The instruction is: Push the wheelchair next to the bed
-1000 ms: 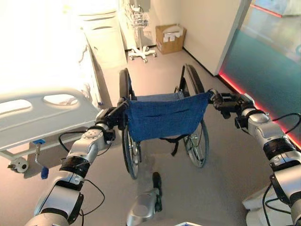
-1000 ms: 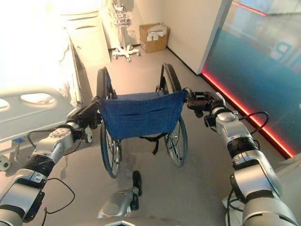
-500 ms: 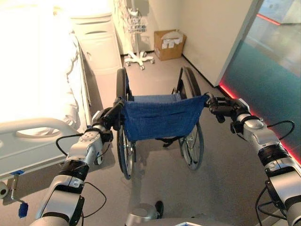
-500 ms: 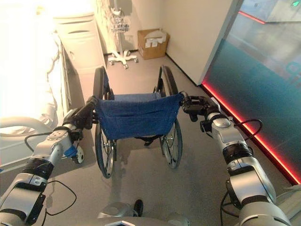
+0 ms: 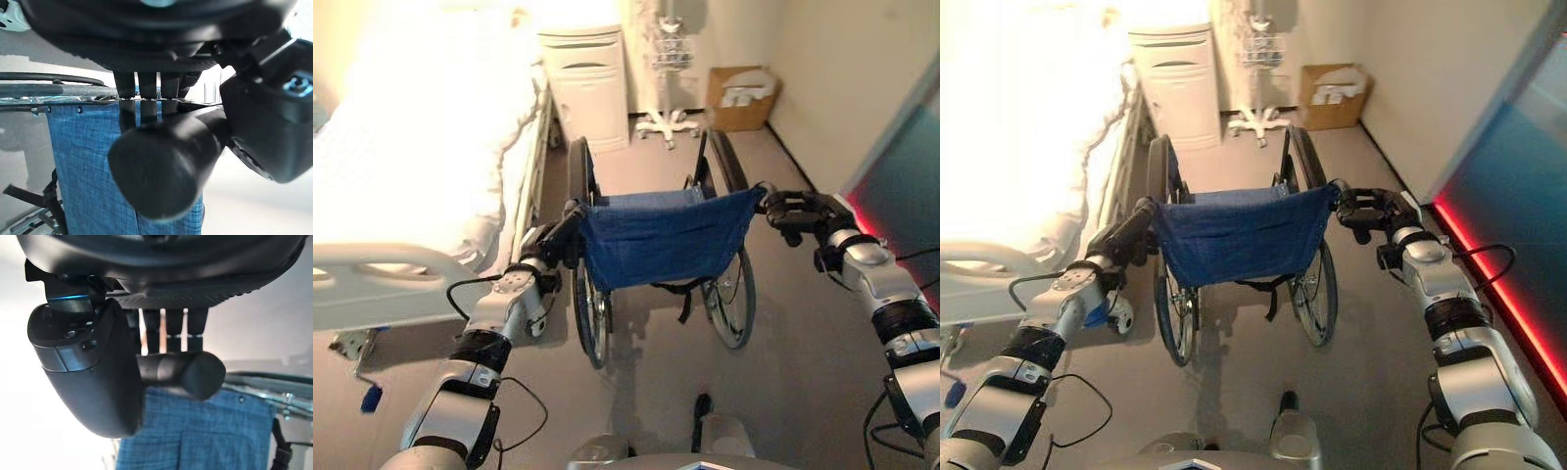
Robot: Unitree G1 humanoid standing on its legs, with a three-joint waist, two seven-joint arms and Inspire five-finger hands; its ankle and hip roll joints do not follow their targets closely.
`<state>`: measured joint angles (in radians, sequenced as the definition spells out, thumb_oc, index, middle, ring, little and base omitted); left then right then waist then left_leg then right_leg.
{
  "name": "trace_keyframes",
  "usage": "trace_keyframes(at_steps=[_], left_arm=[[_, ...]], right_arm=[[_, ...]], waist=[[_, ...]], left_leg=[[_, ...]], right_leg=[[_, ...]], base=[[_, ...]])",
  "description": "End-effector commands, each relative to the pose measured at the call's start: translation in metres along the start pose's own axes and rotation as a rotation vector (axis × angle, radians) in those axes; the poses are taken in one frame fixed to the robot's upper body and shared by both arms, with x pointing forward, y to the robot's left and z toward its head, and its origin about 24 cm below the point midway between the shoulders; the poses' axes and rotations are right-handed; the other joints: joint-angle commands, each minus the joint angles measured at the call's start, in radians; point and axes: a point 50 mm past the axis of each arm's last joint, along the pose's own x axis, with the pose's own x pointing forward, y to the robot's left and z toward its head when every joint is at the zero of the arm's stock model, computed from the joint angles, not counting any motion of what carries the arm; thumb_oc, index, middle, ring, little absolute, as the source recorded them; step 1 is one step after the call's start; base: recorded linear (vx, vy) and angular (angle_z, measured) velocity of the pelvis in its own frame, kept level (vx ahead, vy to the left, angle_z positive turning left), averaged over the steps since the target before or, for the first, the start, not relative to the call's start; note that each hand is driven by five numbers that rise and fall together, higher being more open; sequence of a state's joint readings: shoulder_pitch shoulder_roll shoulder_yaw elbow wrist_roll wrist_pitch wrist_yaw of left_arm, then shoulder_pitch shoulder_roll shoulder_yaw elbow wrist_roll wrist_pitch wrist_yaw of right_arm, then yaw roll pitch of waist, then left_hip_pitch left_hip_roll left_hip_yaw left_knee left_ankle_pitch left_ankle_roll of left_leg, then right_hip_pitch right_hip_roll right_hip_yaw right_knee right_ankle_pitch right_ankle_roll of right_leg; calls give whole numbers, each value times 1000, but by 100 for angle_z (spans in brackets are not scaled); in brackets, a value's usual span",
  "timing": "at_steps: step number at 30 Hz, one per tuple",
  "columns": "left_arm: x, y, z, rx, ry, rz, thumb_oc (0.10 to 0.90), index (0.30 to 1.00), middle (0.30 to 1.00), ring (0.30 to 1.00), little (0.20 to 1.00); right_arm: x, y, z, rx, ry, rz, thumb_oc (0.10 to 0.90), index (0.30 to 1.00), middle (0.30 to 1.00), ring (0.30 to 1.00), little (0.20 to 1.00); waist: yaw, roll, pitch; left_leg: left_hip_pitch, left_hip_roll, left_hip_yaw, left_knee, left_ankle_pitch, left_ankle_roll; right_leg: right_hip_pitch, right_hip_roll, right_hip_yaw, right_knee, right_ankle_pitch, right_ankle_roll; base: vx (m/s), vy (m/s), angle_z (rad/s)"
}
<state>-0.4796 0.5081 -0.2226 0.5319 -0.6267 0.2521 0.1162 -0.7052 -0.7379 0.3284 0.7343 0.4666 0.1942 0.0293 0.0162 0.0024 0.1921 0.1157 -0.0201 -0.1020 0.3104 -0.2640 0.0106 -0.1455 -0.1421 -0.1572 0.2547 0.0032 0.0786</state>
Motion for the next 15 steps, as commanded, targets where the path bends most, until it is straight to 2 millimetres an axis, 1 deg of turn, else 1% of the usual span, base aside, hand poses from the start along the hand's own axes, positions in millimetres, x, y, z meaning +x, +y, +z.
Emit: trace_keyframes(at_steps=[1,2,3,4,5,6,7,9,10,11,12,13,14,15], left_arm=[[-6,-33,13,88,-168,-158,400,300,300,300,300],[-6,-31,15,78,-181,-127,400,300,300,300,300],[-5,-30,16,74,-186,-119,400,300,300,300,300],[-4,-30,20,71,-201,-100,400,300,300,300,300],[-4,-30,22,73,-204,-98,400,300,300,300,300],[-1,-32,29,91,-221,-100,400,300,300,300,300],[0,-33,32,97,-228,-101,400,300,300,300,300],[2,-31,41,115,-252,-93,400,300,300,300,300],[3,-30,45,118,-261,-86,400,300,300,300,300],[4,-29,47,118,-263,-85,400,300,300,300,300],[5,-28,52,126,-274,-83,400,300,300,300,300],[5,-28,53,133,-278,-86,400,300,300,300,300],[5,-29,52,135,-280,-87,400,300,300,300,300],[3,-30,50,147,-287,-91,400,300,300,300,300]], right_arm=[[6,45,50,-77,-177,175,400,300,300,300,300],[5,47,50,-84,-176,179,400,300,300,300,300],[5,48,50,-86,-177,181,400,300,300,300,300],[3,51,48,-78,-173,179,400,300,300,300,300],[3,51,46,-75,-170,177,400,300,300,300,300],[2,52,39,-56,-156,157,400,300,300,300,300],[2,53,37,-54,-150,150,400,300,300,300,300],[3,58,33,-47,-139,138,400,300,300,300,300],[5,60,35,-46,-134,135,400,300,300,300,300],[5,60,36,-45,-130,132,400,300,300,300,300],[5,61,36,-30,-118,114,400,300,300,300,300],[5,63,33,-14,-112,101,400,300,300,300,300],[4,64,31,-4,-111,96,400,300,300,300,300],[1,66,22,31,-102,81,400,300,300,300,300]], waist=[[9,-42,-68],[-1,-41,-76],[-3,-46,-76],[-10,-54,-73],[-12,-56,-71],[-15,-55,-60],[-16,-56,-57],[-11,-41,-49],[-8,-33,-47],[-4,-28,-46],[6,-10,-46],[15,-1,-44],[21,7,-48],[33,19,-53]], left_leg=[[19,-9,60,141,137,-48],[-14,0,86,253,207,-71],[-39,1,110,323,227,-77],[-123,13,159,458,249,-85],[-149,22,173,481,249,-84],[-208,55,212,465,225,-73],[-221,59,221,449,215,-68],[-217,60,268,273,209,-58],[-212,59,298,177,218,-58],[-212,58,313,130,229,-60],[-233,53,355,-9,267,-69],[-251,40,369,-98,298,-75],[-267,44,377,-147,326,-79],[-301,55,406,-262,395,-91]], right_leg=[[-4,-10,45,-64,57,39],[18,8,34,-70,34,8],[30,6,26,-72,24,-6],[64,14,10,-76,-1,-36],[75,17,2,-77,-8,-42],[113,26,-24,-79,-32,-52],[123,26,-28,-82,-36,-51],[170,51,-48,-84,-71,-44],[190,68,-52,-89,-83,-40],[202,77,-57,-91,-90,-40],[233,107,-69,-99,-106,-40],[267,126,-66,-106,-123,-38],[281,139,-63,-113,-128,-39],[331,165,-55,-127,-156,-40]], base=[[285,-385,15],[203,-305,17],[292,-426,34],[199,-288,22],[302,-348,27],[228,-206,15],[277,-188,24],[288,-86,27],[277,-51,25],[354,-35,20],[390,-21,22],[406,-19,22],[452,-8,20],[554,-18,3]])
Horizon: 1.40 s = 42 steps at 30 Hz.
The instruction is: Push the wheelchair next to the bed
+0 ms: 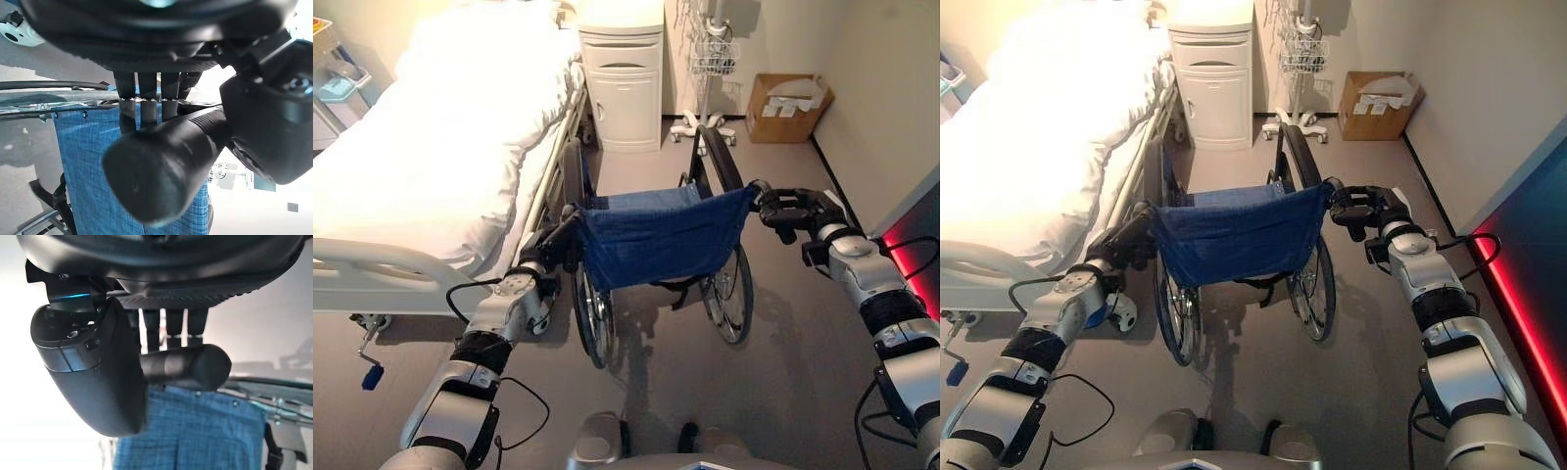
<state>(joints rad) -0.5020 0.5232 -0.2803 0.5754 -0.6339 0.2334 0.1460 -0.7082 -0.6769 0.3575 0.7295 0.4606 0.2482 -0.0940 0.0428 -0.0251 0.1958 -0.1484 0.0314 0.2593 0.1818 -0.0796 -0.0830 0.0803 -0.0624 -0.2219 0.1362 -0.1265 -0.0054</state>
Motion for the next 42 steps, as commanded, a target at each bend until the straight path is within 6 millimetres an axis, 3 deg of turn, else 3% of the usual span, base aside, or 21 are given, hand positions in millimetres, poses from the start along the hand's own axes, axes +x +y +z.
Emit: trace_keyframes(at_steps=[1,4,5,8,10,13,15,17,20,21,22,23,24,26,28,33,37,39,42], left_arm=[[-4,-27,52,119,-309,-111,400,300,300,300,300],[-6,-19,52,129,-309,-86,400,300,300,300,300],[-6,-12,52,124,-308,-58,400,300,300,300,300],[-4,-4,56,96,-308,-23,400,300,300,300,300],[-3,-5,60,7,-308,-7,400,300,300,300,300],[0,-16,59,-34,-308,-3,400,300,300,300,300],[-1,-25,53,-71,-302,9,400,300,300,300,300],[-1,-34,48,-96,-303,13,400,300,300,300,300],[-2,-42,46,-108,-321,13,400,300,300,300,300],[-4,-44,44,-106,-331,14,400,300,300,300,300],[-7,-46,42,-93,-343,17,400,300,300,300,300],[-8,-46,43,-79,-353,16,400,300,300,300,300],[-8,-46,44,-75,-355,17,400,300,300,300,300],[-8,-45,49,-40,-362,-4,400,300,300,300,300],[-8,-45,51,-25,-362,-7,400,300,300,300,300],[-8,-37,48,0,-352,14,400,300,300,300,300],[-3,-29,53,-31,-346,40,400,300,300,300,300],[0,-25,55,-41,-355,59,400,300,300,300,300],[0,-22,59,-51,-375,78,400,300,300,300,300]], right_arm=[[-9,44,17,53,-143,130,400,300,300,300,300],[-12,48,9,43,-139,151,400,300,300,300,300],[-12,55,8,28,-139,177,400,300,300,300,300],[-14,65,-1,28,-130,214,400,300,300,300,300],[-16,72,-5,15,-142,238,400,300,300,300,300],[-20,76,-6,9,-162,249,400,300,300,300,300],[-21,75,-5,15,-178,256,400,300,300,300,300],[-18,74,3,24,-196,256,400,300,300,300,300],[-10,61,28,-42,-248,210,400,300,300,300,300],[-8,56,34,-52,-262,200,400,300,300,300,300],[-7,50,44,-73,-292,182,400,300,300,300,300],[-6,48,51,-70,-307,168,400,300,300,300,300],[-6,48,53,-68,-311,166,400,300,300,300,300],[-4,45,61,-36,-311,135,400,300,300,300,300],[-4,45,60,-5,-295,130,400,300,300,300,300],[-6,51,41,37,-234,141,400,300,300,300,300],[-7,68,35,95,-179,147,400,300,300,300,300],[-8,79,34,101,-165,178,400,300,300,300,300],[-13,90,36,78,-178,208,400,300,300,300,300]], waist=[[10,34,-63],[33,31,-71],[44,18,-77],[68,0,-82],[92,-19,-89],[90,-15,-87],[83,-18,-87],[87,-19,-84],[99,-23,-69],[102,-19,-61],[97,-25,-49],[89,-30,-39],[86,-30,-37],[56,-46,-20],[37,-52,-17],[10,-52,-27],[-11,-42,-49],[-35,-30,-64],[-59,-17,-87]], left_leg=[[-45,-7,58,-196,221,-4],[-77,-5,58,-154,219,18],[-79,-26,34,-118,186,23],[-110,-25,31,-1,116,56],[-90,-56,35,4,80,102],[-45,-78,44,-7,63,125],[-1,-89,47,-11,37,137],[27,-89,41,-19,23,143],[47,-78,9,-1,8,121],[46,-67,1,5,24,117],[64,-69,-30,11,14,108],[81,-73,-51,8,-2,106],[85,-74,-56,7,-7,106],[144,-108,-122,-14,-72,122],[173,-124,-161,-16,-99,131],[221,-119,-205,-7,-137,134],[245,-87,-198,21,-144,109],[285,-57,-183,33,-154,84],[288,-23,-191,113,-87,43]], right_leg=[[152,78,12,-12,-67,52],[163,79,17,-10,-81,47],[172,57,18,10,-110,55],[187,9,-7,66,-142,66],[168,-74,-65,209,-51,124],[103,-148,-71,474,61,153],[57,-178,-83,556,98,156],[36,-196,-111,495,82,146],[10,-165,-142,258,25,128],[-5,-151,-158,170,47,117],[-53,-147,-137,87,90,129],[-113,-151,-113,57,144,144],[-128,-153,-107,51,158,149],[-234,-178,-38,-40,297,199],[-274,-182,2,-100,324,211],[-239,-158,39,-115,306,203],[-223,-143,47,-40,264,185],[-206,-125,50,-16,222,159],[-185,-81,67,-15,184,114]], base=[[565,-8,-5],[343,1,-26],[374,13,-53],[407,40,-67],[267,126,-53],[294,177,-30],[298,91,30],[276,-72,39],[212,-213,-9],[131,-237,-12],[107,-248,-11],[127,-220,-14],[122,-200,-5],[267,-233,37],[321,-207,62],[280,-252,88],[224,-295,115],[229,-264,55],[217,-286,45]])
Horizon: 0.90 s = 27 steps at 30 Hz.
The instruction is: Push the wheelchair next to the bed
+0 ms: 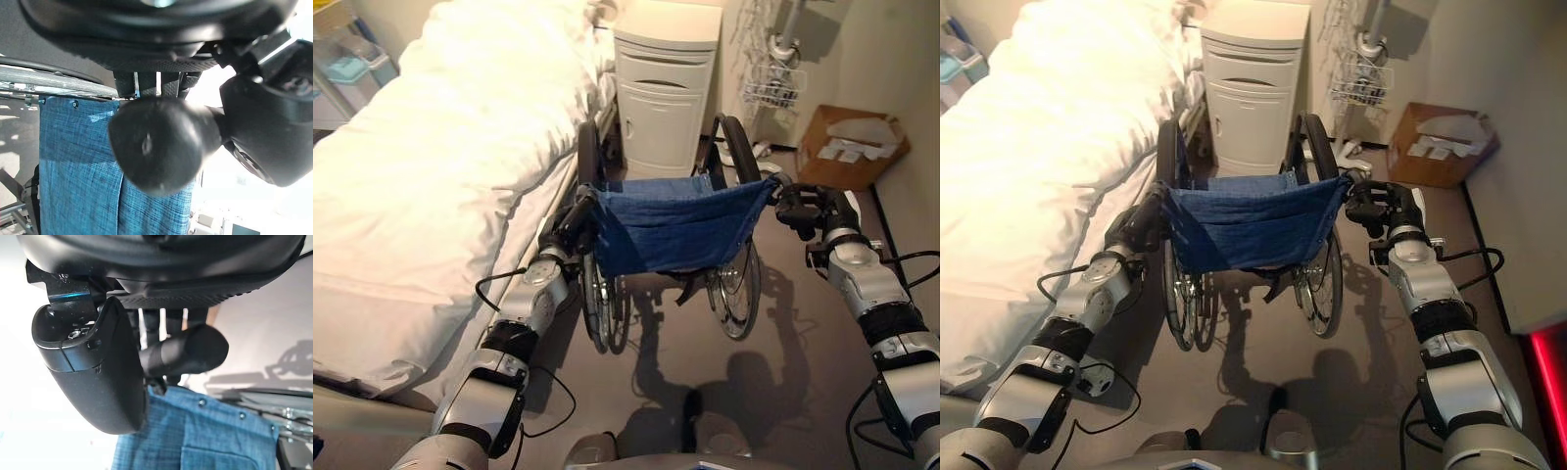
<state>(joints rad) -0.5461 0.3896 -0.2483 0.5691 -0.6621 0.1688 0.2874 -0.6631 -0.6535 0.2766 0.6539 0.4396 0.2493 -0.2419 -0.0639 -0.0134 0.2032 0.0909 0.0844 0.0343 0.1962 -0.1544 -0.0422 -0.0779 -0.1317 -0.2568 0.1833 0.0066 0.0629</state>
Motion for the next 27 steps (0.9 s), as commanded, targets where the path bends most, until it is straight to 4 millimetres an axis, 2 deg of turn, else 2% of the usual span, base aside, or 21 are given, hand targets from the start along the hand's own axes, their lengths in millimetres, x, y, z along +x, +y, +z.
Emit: trace_keyframes(at_steps=[1,2,3,4,5,7,8,9,10,11,12,14,15,16,19,24,27], left_arm=[[-2,7,48,103,-315,20,400,300,300,300,300],[-2,7,48,106,-319,20,400,300,300,300,300],[-4,7,49,117,-335,19,400,300,300,300,300],[-4,7,49,117,-334,19,400,300,300,300,300],[-6,7,51,140,-349,11,400,300,300,300,300],[-6,8,55,169,-361,-3,400,300,300,300,300],[-6,9,58,181,-368,-7,400,300,300,300,300],[-4,11,63,193,-375,-6,400,300,300,300,300],[-4,11,63,194,-376,-7,400,300,300,300,300],[-2,11,65,195,-377,-7,400,300,300,300,300],[0,11,68,191,-380,-8,400,300,300,300,300],[1,11,70,188,-382,-11,400,300,300,300,300],[1,10,69,190,-383,-14,400,300,300,300,300],[0,12,68,196,-384,-9,400,300,300,300,300],[1,20,66,208,-372,11,400,300,300,300,300],[1,32,62,209,-354,43,400,300,300,300,300],[0,37,60,214,-344,68,400,300,300,300,300]], right_arm=[[-24,97,28,38,-135,373,400,300,300,300,300],[-25,98,28,34,-138,377,400,300,300,300,300],[-27,98,26,30,-147,378,400,300,300,300,300],[-27,98,26,30,-147,378,400,300,300,300,300],[-28,93,25,9,-173,357,400,300,300,300,300],[-30,89,29,-76,-261,328,400,300,300,300,300],[-32,90,33,-100,-288,329,400,300,300,300,300],[-33,94,38,-102,-297,342,400,300,300,300,300],[-33,94,38,-102,-297,343,400,300,300,300,300],[-34,96,39,-103,-298,352,400,300,300,300,300],[-36,98,37,-112,-303,365,400,300,300,300,300],[-38,100,35,-120,-306,378,400,300,300,300,300],[-41,99,29,-118,-301,391,400,300,300,300,300],[-41,99,27,-118,-304,404,400,300,300,300,300],[-44,100,23,-114,-300,443,400,300,300,300,300],[-49,98,15,-101,-282,495,400,300,300,300,300],[-53,102,11,-71,-275,515,400,300,300,300,300]], waist=[[39,-24,-102],[36,-24,-104],[33,-25,-104],[33,-25,-105],[33,-30,-104],[38,-35,-104],[40,-31,-103],[39,-18,-105],[40,-17,-104],[40,-11,-105],[43,3,-110],[51,10,-109],[64,11,-111],[69,4,-115],[69,9,-137],[69,11,-156],[77,7,-161]], left_leg=[[34,-65,42,187,68,-25],[26,-63,47,218,87,-32],[-11,-65,59,303,140,-45],[-13,-64,58,305,139,-46],[-61,-60,87,367,166,-50],[-110,-37,127,344,151,-44],[-115,-27,149,286,147,-40],[-113,-16,183,167,162,-40],[-109,-16,187,153,165,-40],[-108,-14,199,87,175,-40],[-124,-19,210,-32,199,-48],[-153,-29,204,-96,228,-56],[-200,-33,187,-118,262,-64],[-200,-49,178,-111,231,-46],[-153,-75,170,-139,187,-19],[-115,-95,173,-154,161,4],[-97,-112,170,-167,154,23]], right_leg=[[-3,9,95,-73,36,18],[4,14,91,-77,32,11],[29,25,84,-89,25,-8],[28,26,83,-90,25,-9],[53,28,67,-99,19,-21],[83,24,40,-108,7,-20],[101,25,28,-111,-5,-14],[124,35,14,-112,-24,-6],[128,34,14,-113,-25,-5],[139,40,10,-115,-32,-1],[163,58,8,-125,-46,4],[191,72,21,-139,-57,6],[225,81,38,-156,-70,7],[232,72,45,-160,-74,13],[223,58,33,-148,-80,25],[204,40,20,-109,-87,40],[188,12,15,-57,-63,65]], base=[[124,-195,21],[168,-272,19],[79,-136,-2],[130,-192,-5],[133,-146,-16],[156,-113,-13],[204,20,-2],[192,35,1],[183,67,4],[195,82,7],[278,106,10],[256,83,9],[257,92,-13],[247,96,-30],[224,154,-56],[176,122,-26],[135,104,-3]])
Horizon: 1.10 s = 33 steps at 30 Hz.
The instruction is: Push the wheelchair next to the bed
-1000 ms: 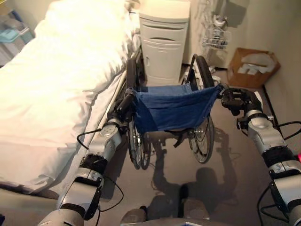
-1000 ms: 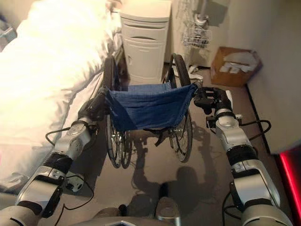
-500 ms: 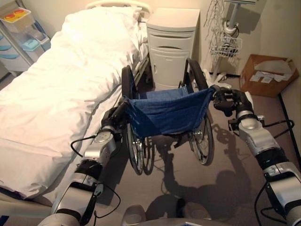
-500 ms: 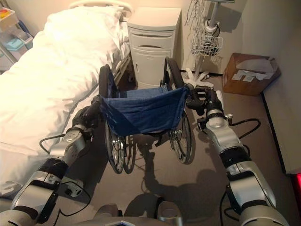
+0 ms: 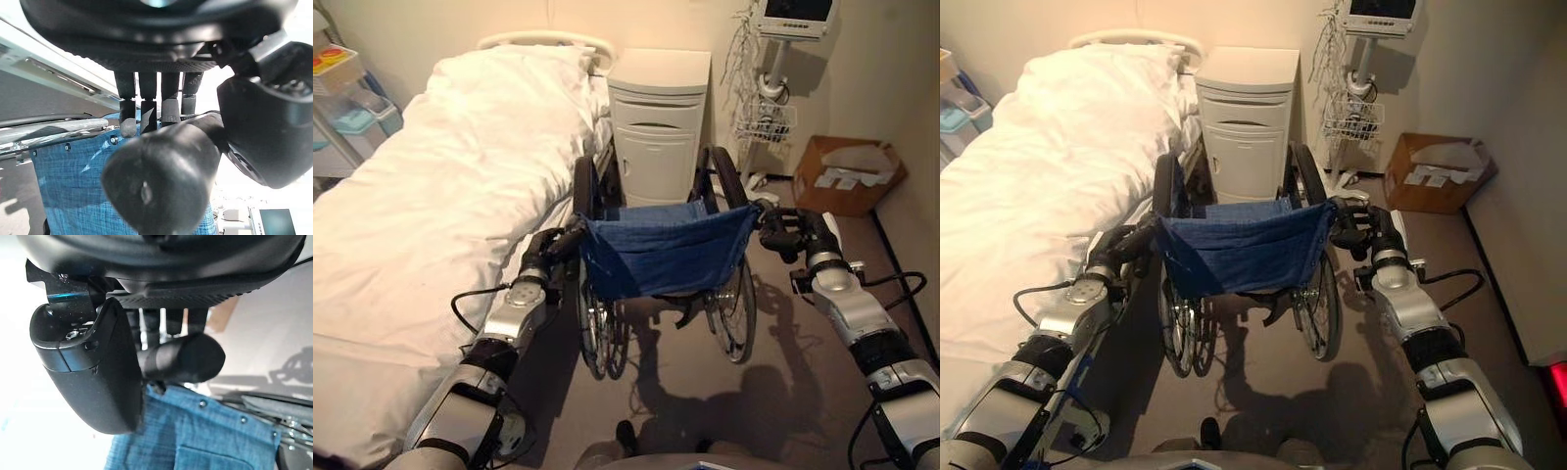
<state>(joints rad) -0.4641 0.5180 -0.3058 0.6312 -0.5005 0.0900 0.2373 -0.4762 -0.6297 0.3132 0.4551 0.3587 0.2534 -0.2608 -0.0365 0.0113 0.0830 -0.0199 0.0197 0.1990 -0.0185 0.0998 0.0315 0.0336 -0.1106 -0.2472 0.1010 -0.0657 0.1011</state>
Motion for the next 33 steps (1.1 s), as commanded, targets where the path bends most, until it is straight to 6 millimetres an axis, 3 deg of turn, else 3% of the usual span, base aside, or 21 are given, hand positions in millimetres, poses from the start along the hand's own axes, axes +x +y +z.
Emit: trace_keyframes(at_steps=[1,5,6,8,9,11,13,14,15,16,20,24,30,33], left_arm=[[7,9,80,-77,-334,43,400,300,300,300,300],[7,23,76,-72,-328,82,400,300,300,300,300],[7,29,76,-73,-324,95,400,300,300,300,300],[6,36,74,-70,-319,111,400,300,300,300,300],[6,40,74,-67,-317,126,400,300,300,300,300],[6,47,75,-60,-319,140,400,300,300,300,300],[5,52,78,-69,-323,142,400,300,300,300,300],[5,51,80,-76,-320,151,464,396,396,396,396],[5,50,78,-76,-319,157,740,811,811,811,811],[5,48,76,-70,-312,164,800,900,900,900,900],[4,50,75,5,-302,200,800,900,900,900,900],[-3,68,79,60,-326,265,800,900,900,900,900],[-23,100,79,112,-397,413,800,900,900,900,900],[-47,122,91,71,-562,604,800,900,900,900,900]], right_arm=[[-21,74,51,28,-287,414,400,300,300,300,300],[-27,78,48,64,-289,437,400,300,300,300,300],[-28,76,46,78,-285,443,431,347,347,347,347],[-30,76,44,101,-281,451,623,634,634,634,634],[-31,77,43,105,-281,463,800,900,900,900,900],[-31,75,45,109,-287,473,800,900,900,900,900],[-30,68,50,102,-302,462,800,900,900,900,900],[-29,65,53,99,-315,452,800,900,900,900,900],[-27,62,55,99,-317,445,800,900,900,900,900],[-26,58,58,98,-321,436,800,900,900,900,900],[-19,39,67,95,-322,386,800,900,900,900,900],[-18,16,66,150,-322,290,800,900,900,900,900],[-23,-25,54,218,-344,101,800,900,900,900,900],[-29,-61,55,184,-409,-121,800,900,900,900,900]], waist=[[52,-18,-39],[55,-7,-27],[51,-3,-21],[48,-1,-17],[45,-1,-17],[38,-5,-19],[31,-8,-15],[35,-13,-14],[37,-16,-16],[41,-21,-19],[48,-27,-35],[49,-25,-47],[54,-24,-58],[60,-27,-64]], left_leg=[[16,-52,3,47,-102,-45],[36,-59,4,39,-106,-29],[52,-61,0,32,-110,-26],[74,-61,-1,17,-111,-27],[88,-59,-1,6,-111,-31],[101,-55,-1,-3,-117,-38],[94,-51,-14,8,-124,-39],[80,-45,-11,18,-124,-42],[74,-43,-15,19,-119,-46],[68,-41,-20,18,-115,-50],[60,-33,-22,-9,-95,-64],[58,-28,-23,-23,-89,-70],[72,-23,-28,-38,-91,-73],[83,-20,-29,-47,-94,-76]], right_leg=[[68,-21,4,49,24,32],[17,-68,12,202,82,35],[-6,-72,22,247,97,34],[-19,-78,16,235,108,33],[-25,-74,1,187,106,31],[-39,-52,-12,87,90,32],[-53,-30,17,68,82,36],[-31,-17,10,32,56,33],[-20,-8,12,16,49,30],[-3,0,9,-10,45,25],[41,26,-2,-76,40,10],[55,38,-8,-100,36,0],[71,50,-16,-120,29,-10],[80,55,-23,-129,25,-15]], base=[[112,105,-6],[80,94,-9],[84,57,-3],[60,-22,3],[35,-84,3],[17,-128,0],[-32,-147,-3],[-64,-159,-1],[-59,-170,10],[-21,-120,19],[-10,-88,17],[-13,-47,15],[-1,-20,12],[4,-11,12]])
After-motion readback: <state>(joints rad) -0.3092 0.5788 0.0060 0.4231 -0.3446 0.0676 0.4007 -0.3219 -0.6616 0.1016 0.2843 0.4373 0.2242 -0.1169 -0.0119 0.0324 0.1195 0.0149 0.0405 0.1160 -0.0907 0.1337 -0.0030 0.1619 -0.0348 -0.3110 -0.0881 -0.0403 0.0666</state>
